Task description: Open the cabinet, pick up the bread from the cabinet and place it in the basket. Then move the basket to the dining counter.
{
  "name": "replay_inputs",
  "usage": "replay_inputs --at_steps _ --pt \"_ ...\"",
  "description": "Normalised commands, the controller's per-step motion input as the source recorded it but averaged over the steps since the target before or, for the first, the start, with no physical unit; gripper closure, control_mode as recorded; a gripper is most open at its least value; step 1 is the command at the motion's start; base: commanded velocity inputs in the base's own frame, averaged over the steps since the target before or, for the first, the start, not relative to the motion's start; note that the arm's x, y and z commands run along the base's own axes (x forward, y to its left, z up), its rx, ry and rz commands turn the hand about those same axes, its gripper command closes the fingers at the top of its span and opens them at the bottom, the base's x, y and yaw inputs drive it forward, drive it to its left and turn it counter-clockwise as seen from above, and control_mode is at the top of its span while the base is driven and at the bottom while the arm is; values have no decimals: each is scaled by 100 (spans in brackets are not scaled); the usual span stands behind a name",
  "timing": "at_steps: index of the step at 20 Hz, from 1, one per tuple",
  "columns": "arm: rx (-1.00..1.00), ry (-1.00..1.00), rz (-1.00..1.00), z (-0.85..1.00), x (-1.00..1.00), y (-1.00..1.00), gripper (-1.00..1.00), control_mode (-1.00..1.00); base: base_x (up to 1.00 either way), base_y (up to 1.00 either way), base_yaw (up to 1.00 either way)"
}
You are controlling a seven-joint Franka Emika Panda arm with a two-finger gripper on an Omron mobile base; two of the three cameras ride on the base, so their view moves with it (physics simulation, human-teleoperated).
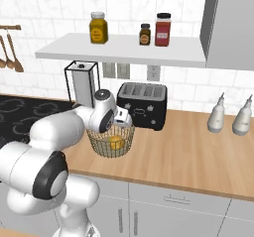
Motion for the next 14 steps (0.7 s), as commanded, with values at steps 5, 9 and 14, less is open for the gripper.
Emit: replay_inputs --at_steps 5,9,14 --pt "16 -21 -5 56 -64 0 -100 -100 0 0 0" --pt "22 -5 -8 74 -65 0 -100 -100 0 0 0" --pt "8 23 -13 82 -38 0 -100 -100 0 0 0"
